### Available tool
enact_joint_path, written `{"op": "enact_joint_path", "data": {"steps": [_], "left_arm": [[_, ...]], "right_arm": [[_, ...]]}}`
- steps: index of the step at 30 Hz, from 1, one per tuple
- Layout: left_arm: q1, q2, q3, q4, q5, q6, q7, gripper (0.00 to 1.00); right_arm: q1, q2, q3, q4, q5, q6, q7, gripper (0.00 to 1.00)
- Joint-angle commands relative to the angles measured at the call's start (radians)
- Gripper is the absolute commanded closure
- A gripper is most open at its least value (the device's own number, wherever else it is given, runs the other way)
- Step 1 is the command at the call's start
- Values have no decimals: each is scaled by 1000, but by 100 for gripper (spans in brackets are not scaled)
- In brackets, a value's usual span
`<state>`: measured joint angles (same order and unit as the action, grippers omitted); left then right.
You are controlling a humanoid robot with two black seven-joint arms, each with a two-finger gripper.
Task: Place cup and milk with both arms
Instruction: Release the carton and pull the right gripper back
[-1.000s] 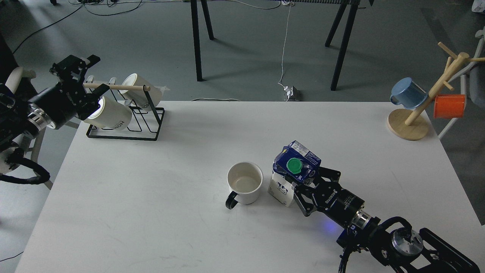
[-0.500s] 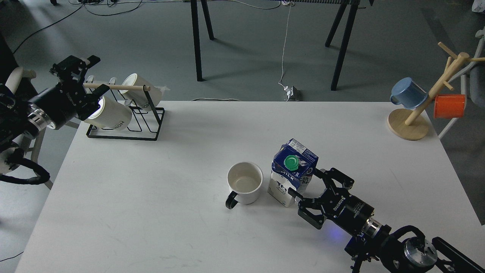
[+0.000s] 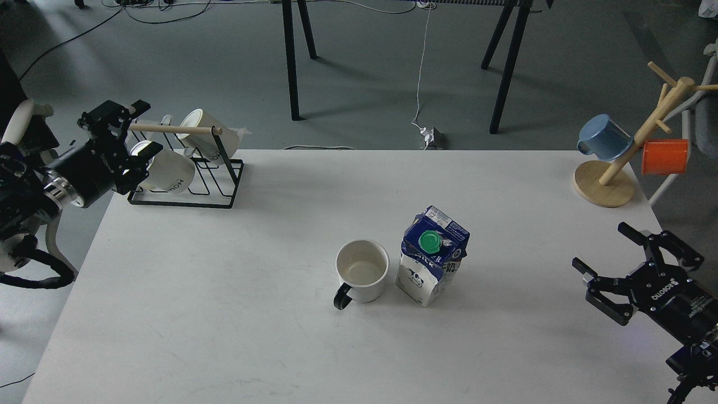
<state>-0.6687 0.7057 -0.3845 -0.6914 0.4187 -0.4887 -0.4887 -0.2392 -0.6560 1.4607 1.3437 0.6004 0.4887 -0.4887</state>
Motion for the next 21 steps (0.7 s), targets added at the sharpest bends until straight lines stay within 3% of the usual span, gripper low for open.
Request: {"op": "enact_joint_path", "data": {"steps": [1,7,21], "left_arm": [[15,3,-1,0,-1,0,0,9],[14,3,-5,-11,-1,0,0,9],[-3,3,-13,-11,-3,0,0,9]], "right_arm": [[218,-60,-6,-147,-2,0,0,2],[494,-67,-170,-365,-4,0,0,2],[506,-4,-203,-377,-7,0,0,2]]}}
